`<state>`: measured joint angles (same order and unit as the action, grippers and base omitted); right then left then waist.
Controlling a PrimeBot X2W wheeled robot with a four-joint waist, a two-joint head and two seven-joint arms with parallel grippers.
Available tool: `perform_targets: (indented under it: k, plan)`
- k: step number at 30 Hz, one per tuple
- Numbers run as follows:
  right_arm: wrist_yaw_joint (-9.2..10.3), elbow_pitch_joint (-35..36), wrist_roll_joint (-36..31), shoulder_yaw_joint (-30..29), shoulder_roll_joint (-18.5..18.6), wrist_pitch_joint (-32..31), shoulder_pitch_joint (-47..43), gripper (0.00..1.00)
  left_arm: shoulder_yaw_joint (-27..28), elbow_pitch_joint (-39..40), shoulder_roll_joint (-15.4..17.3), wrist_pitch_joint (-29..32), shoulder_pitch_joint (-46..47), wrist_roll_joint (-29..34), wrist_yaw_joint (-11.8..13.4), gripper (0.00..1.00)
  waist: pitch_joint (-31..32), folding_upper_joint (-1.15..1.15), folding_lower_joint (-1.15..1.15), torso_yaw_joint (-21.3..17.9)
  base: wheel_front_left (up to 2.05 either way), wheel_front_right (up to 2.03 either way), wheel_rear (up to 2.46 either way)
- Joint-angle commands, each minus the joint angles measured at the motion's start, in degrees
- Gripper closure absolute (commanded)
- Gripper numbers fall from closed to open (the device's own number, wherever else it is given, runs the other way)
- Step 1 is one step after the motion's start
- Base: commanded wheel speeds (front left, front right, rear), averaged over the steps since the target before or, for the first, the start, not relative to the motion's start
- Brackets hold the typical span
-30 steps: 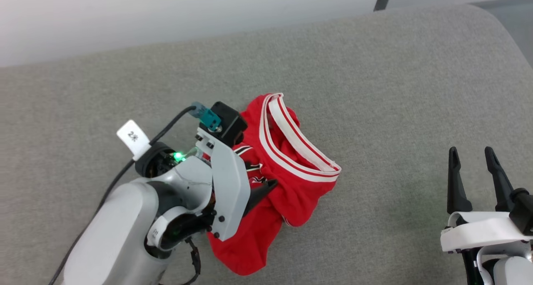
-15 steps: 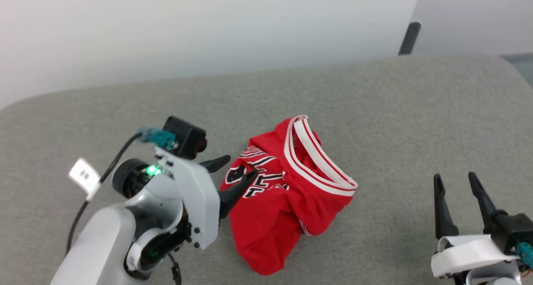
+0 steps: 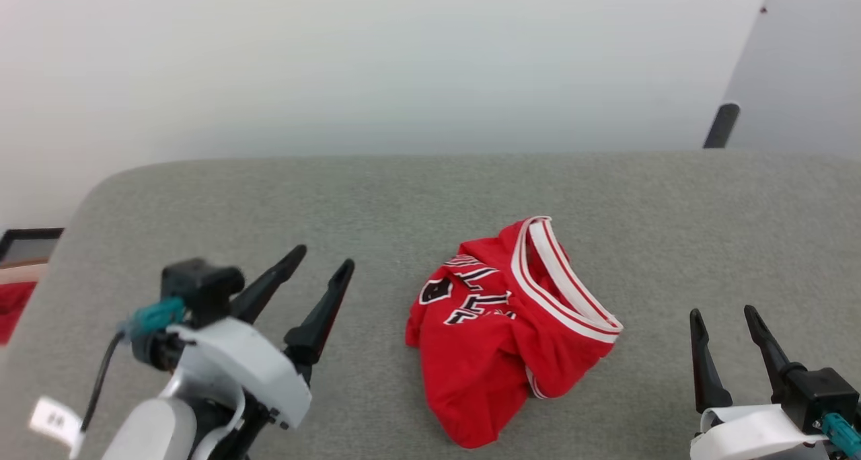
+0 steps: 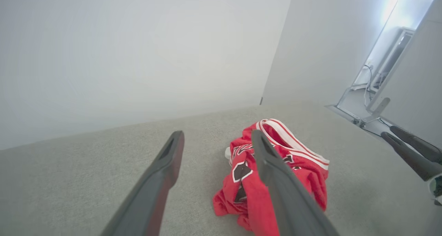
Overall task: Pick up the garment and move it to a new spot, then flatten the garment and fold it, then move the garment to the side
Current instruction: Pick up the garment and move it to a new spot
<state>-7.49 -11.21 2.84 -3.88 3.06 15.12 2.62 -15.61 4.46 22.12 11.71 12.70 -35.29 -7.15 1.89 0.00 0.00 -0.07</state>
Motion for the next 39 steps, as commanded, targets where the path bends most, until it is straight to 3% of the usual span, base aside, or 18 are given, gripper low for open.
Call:
perform_targets:
  k: [1, 7, 19, 25, 39]
  plan:
    - [0.00, -0.1, 0.2, -0.1, 0.1, 0.1, -1.3, 0.00, 0.4, -0.4, -0.2, -1.8, -0.9, 0.3, -0.3, 0.00, 1.3, 0.00, 0.00, 1.6, 0.00, 0.00, 0.00]
    - [0.00, -0.4, 0.3, -0.2, 0.3, 0.1, -1.7, 0.00, 2.7, -4.0, 0.3, -10.9, -4.2, 1.9, -0.1, 0.00, 2.1, 0.00, 0.00, 3.2, 0.00, 0.00, 0.00]
    - [0.00, -0.8, -0.1, -1.0, 0.2, 0.1, -2.8, 0.00, 9.4, -12.5, 1.7, -23.5, -10.5, 2.1, 1.9, 0.00, 2.6, 0.00, 0.00, 4.4, 0.00, 0.00, 0.00]
    - [0.00, -0.7, -0.1, -1.6, 0.1, 0.1, -3.3, 0.00, 12.5, -13.7, 1.1, -26.0, -13.5, 2.1, 3.0, 0.00, 2.5, 0.00, 0.00, 4.6, 0.00, 0.00, 0.00]
    - [0.00, -0.5, 0.2, -1.5, -0.1, 0.1, -3.1, 0.00, 14.7, -12.6, 0.0, -26.8, -14.5, 4.0, 3.0, 0.00, 1.4, 0.00, 0.00, 4.3, 0.00, 0.00, 0.00]
